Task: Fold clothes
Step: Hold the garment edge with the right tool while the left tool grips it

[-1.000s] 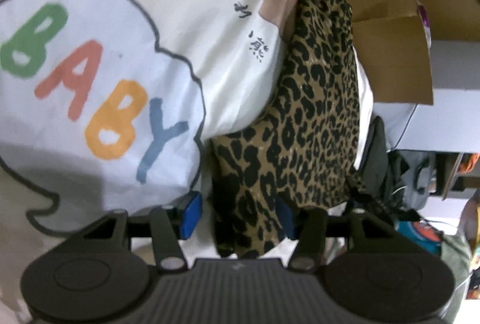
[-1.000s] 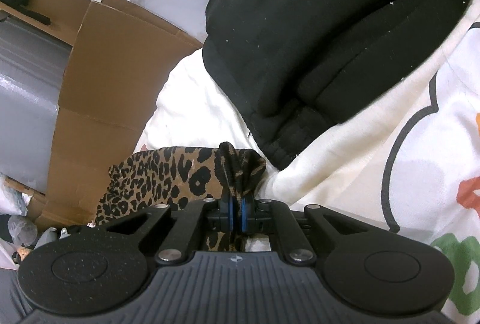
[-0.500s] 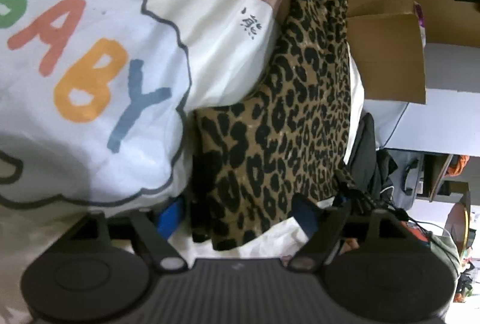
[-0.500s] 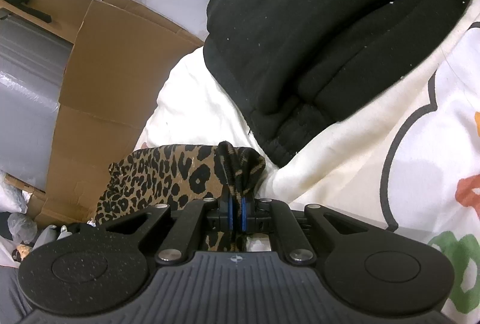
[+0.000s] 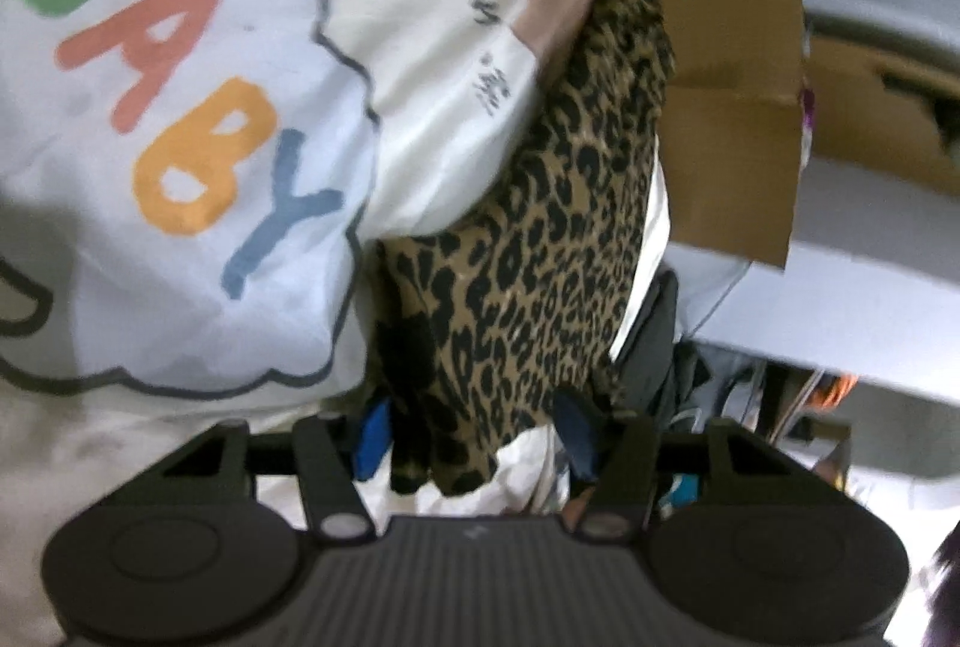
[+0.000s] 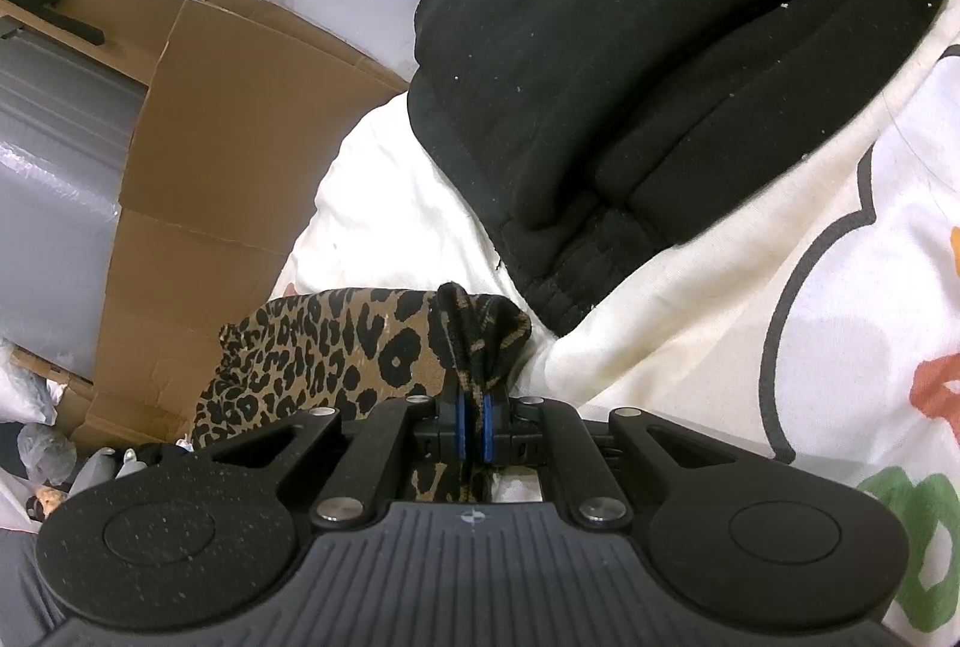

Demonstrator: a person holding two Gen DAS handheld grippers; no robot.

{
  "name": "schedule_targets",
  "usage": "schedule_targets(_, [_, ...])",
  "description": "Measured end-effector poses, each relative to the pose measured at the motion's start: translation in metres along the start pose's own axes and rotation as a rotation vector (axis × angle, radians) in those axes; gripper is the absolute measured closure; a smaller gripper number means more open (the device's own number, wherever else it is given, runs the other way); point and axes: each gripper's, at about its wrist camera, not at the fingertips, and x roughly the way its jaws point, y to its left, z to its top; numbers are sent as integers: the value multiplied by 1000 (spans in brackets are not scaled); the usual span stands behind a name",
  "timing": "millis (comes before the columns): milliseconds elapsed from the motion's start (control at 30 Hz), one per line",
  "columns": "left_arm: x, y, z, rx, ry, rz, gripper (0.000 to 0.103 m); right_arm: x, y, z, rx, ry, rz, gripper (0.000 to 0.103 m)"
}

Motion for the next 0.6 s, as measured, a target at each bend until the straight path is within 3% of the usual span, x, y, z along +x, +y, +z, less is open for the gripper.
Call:
schedule_targets(133, [10,8,-2,-50,-17,-9,48,0,0,1,0,2,-1,100])
schedule_targets(300, [23,8,-6,-28,-15,17,48,1,0,1,-4,5,-4,99])
schedule_targets(433, [21,7,-5,-46,-16,5,49,1,-1,1,1,3,-2,99])
schedule_targets(600, [10,9,-5,-65,-10,-21,56,0,0,2,6,-1,-3,99])
